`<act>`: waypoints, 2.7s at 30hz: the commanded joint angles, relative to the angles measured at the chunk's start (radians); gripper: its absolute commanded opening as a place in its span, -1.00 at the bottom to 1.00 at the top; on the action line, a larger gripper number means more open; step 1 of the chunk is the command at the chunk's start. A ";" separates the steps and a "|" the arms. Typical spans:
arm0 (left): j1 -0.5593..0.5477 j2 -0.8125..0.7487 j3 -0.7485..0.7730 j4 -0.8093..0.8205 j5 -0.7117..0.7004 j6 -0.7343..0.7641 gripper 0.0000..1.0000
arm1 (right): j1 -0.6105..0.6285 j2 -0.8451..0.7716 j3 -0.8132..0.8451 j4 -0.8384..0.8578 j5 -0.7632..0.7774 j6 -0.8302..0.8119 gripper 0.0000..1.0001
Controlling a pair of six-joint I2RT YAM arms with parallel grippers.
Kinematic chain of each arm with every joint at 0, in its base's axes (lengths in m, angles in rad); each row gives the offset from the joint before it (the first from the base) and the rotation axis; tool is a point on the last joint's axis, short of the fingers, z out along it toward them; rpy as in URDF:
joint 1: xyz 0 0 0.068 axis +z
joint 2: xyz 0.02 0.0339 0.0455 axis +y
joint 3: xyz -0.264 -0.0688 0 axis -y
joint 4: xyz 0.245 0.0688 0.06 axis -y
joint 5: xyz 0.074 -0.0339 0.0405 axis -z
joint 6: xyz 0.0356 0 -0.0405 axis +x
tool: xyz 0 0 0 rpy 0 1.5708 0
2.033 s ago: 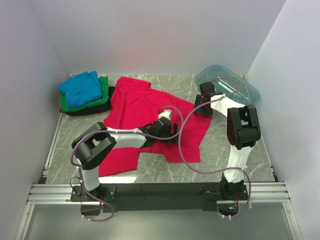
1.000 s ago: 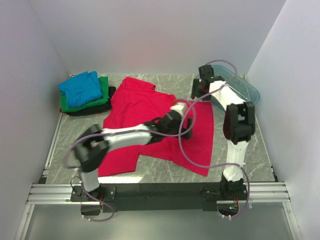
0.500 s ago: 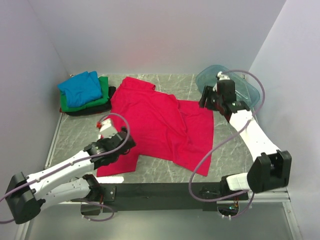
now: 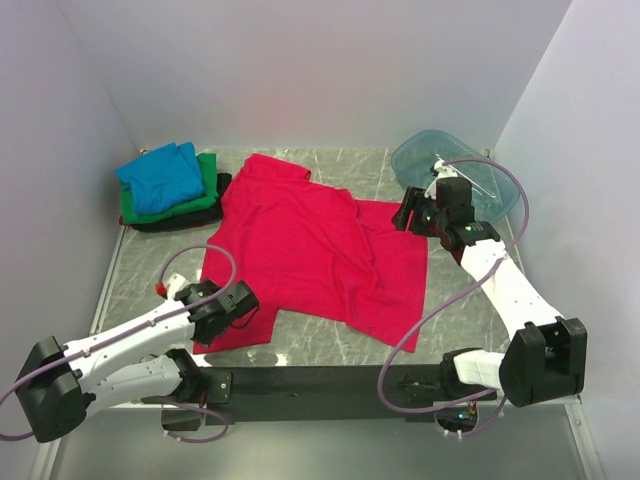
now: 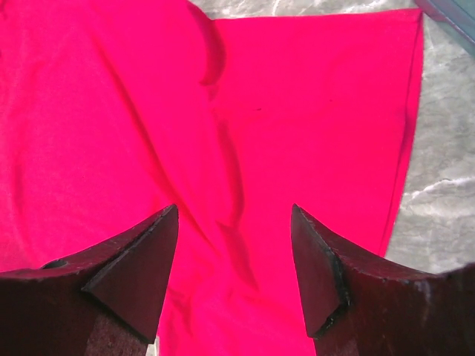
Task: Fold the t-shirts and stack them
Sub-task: Flatten the tshirt out
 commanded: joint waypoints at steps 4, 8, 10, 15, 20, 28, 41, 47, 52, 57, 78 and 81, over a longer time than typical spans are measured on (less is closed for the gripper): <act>0.003 -0.052 -0.081 -0.066 0.050 -0.306 0.54 | -0.038 -0.017 -0.014 0.073 -0.069 0.003 0.38; 0.004 0.009 -0.060 -0.081 0.079 -0.351 0.50 | -0.050 -0.006 -0.015 0.077 -0.097 0.006 0.38; 0.001 0.070 -0.032 -0.079 0.091 -0.358 0.49 | -0.053 -0.006 -0.015 0.082 -0.107 0.006 0.38; -0.007 0.173 -0.003 -0.029 0.124 -0.335 0.42 | -0.063 -0.017 -0.022 0.084 -0.117 0.003 0.38; -0.008 0.151 -0.034 0.000 0.139 -0.349 0.25 | -0.092 -0.026 -0.031 0.090 -0.135 0.004 0.38; -0.010 0.080 -0.120 0.059 0.199 -0.366 0.09 | -0.113 -0.047 -0.038 0.093 -0.141 0.006 0.38; -0.010 0.092 -0.155 0.129 0.231 -0.335 -0.53 | -0.130 -0.090 -0.052 0.084 -0.144 0.003 0.38; -0.010 0.037 -0.151 0.114 0.172 -0.320 -0.93 | -0.133 -0.095 -0.060 0.090 -0.157 0.004 0.38; -0.010 -0.008 -0.063 0.112 0.024 -0.173 -0.99 | -0.133 -0.080 -0.068 0.090 -0.152 0.012 0.38; -0.010 -0.011 0.054 0.085 -0.129 -0.027 -0.99 | -0.092 -0.070 -0.069 0.067 -0.123 0.033 0.38; 0.009 -0.228 0.087 0.362 -0.326 0.595 -0.99 | 0.470 -0.314 -0.301 -0.364 0.299 0.423 0.39; 0.018 -0.227 0.075 0.443 -0.304 0.700 -0.99 | 0.508 -0.322 -0.321 -0.444 0.323 0.493 0.39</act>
